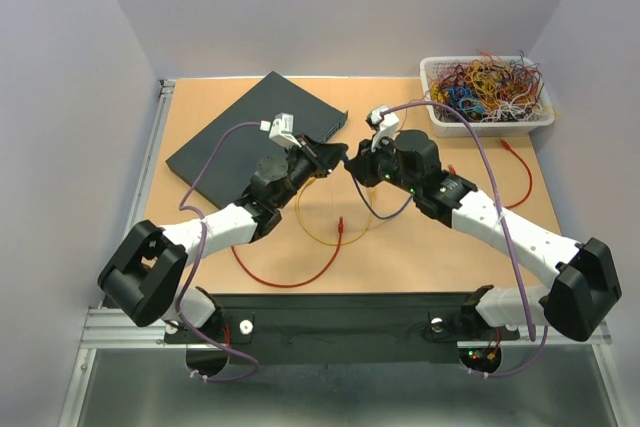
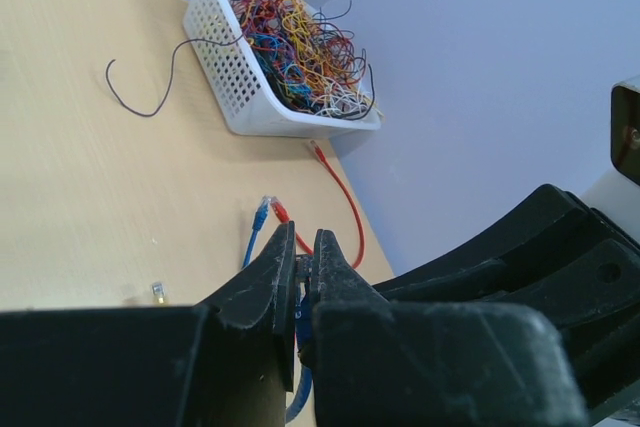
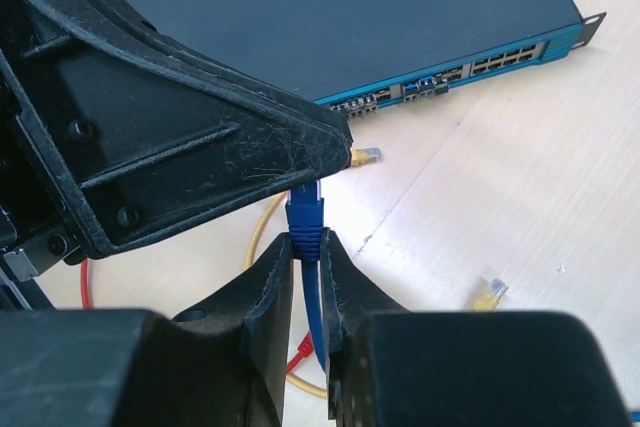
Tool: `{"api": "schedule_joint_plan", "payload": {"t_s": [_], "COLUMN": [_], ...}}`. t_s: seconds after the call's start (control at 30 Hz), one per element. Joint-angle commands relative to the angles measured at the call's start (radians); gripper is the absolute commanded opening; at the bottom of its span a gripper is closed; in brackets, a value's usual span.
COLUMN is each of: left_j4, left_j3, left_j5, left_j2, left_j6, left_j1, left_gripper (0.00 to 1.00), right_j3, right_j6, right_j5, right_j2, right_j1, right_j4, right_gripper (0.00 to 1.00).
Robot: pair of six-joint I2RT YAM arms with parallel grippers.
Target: Insert the plug into the switch port
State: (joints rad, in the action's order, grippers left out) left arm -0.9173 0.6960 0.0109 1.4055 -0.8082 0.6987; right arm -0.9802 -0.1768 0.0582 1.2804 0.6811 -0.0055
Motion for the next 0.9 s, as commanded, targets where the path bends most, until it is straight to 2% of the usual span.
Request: {"api": "schedule_joint_plan", "payload": {"t_s": [0.0, 0.03, 0.27, 0.33, 0.47, 0.63, 0.77, 0.83, 0.87], "left_j4": [0.020, 0.021, 0.020, 0.020, 0.020, 0.080, 0.126, 0.063, -0.039], "left_j3": [-0.029, -0.032, -0.036, -0.050, -0.055, 0.089, 0.194, 0.179, 0.157], "left_j5": [-0.060, -0.058, 0.027, 0.063, 0.118, 0.146, 0.126, 0.142, 0.147], "left_j2": [-0.051, -0.043, 0.015, 0.015, 0.001, 0.027, 0.088, 0.114, 0.122], "left_j6": [0.029, 0.029, 0.024, 0.026, 0.052, 0.138, 0.196, 0.193, 0.192], "left_j1": [-0.022, -0.027, -0.113, -0.183, -0.332, -0.491, -0.571, -0.588, -0.588], "left_gripper": [0.07, 0.17, 0.65, 0.71, 0.73, 0.75, 0.87, 0.90, 0.91], "right_j3": [-0.021, -0.026, -0.057, -0.058, -0.077, -0.141, -0.242, -0.314, -0.340], "right_j6": [0.006, 0.008, 0.037, 0.059, 0.079, 0.111, 0.152, 0.166, 0.168], "right_j5": [-0.100, -0.095, -0.101, -0.116, -0.116, -0.080, -0.037, -0.049, -0.043], "right_j2": [-0.033, -0.029, 0.054, 0.089, 0.171, 0.310, 0.457, 0.554, 0.589], "right_j1": [-0.003, -0.002, -0.003, -0.006, -0.029, -0.098, -0.127, -0.135, -0.150], "right_j4": [0.079, 0.079, 0.082, 0.082, 0.081, 0.081, 0.079, 0.075, 0.070], "right_gripper": [0.00, 0.01, 0.00, 0.01, 0.01, 0.00, 0.00, 0.01, 0.00]}}
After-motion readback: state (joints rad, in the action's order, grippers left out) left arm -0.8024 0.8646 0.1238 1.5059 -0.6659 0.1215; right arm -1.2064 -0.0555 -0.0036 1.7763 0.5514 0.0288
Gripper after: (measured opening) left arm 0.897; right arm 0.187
